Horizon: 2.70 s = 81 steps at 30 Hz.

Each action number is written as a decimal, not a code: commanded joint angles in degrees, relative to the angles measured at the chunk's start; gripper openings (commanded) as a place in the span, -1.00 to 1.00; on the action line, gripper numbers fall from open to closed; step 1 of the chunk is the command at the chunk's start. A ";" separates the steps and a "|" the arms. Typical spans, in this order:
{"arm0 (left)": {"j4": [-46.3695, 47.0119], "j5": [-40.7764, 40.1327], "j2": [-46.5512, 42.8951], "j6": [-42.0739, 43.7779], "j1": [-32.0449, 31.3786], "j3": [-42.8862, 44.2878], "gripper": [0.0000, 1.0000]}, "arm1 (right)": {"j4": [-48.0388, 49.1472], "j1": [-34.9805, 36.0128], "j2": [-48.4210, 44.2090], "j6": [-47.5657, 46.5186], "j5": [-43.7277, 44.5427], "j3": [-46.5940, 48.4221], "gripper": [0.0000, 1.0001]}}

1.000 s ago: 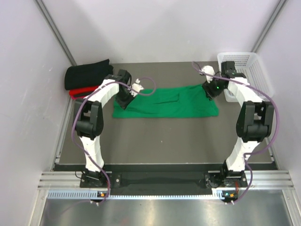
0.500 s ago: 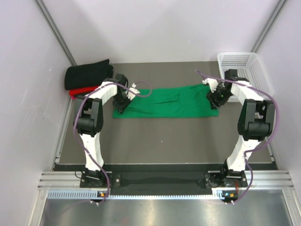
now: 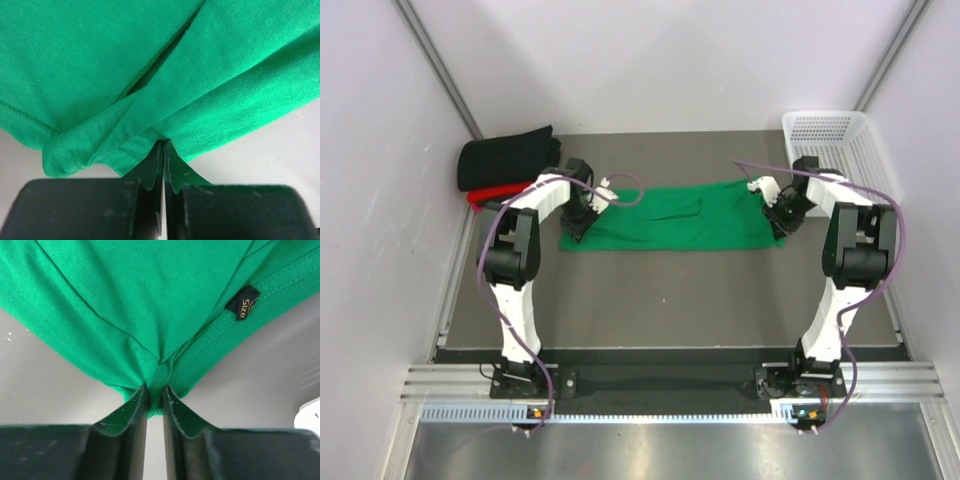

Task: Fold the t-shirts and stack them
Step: Fold the tshirt

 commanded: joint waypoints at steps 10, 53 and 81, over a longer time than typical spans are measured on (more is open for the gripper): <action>-3.04 0.50 -5.11 2.25 2.17 -8.57 -1.00 | 0.70 -1.31 -0.58 -0.33 4.62 -0.17 -0.67; 3.10 -3.98 -10.04 19.48 -0.65 -9.19 0.04 | 2.02 1.77 -12.97 7.94 -3.29 2.46 0.05; 4.77 -9.69 -8.11 20.27 -1.61 -17.09 -0.20 | 4.22 2.29 -11.21 9.87 -3.73 1.32 0.05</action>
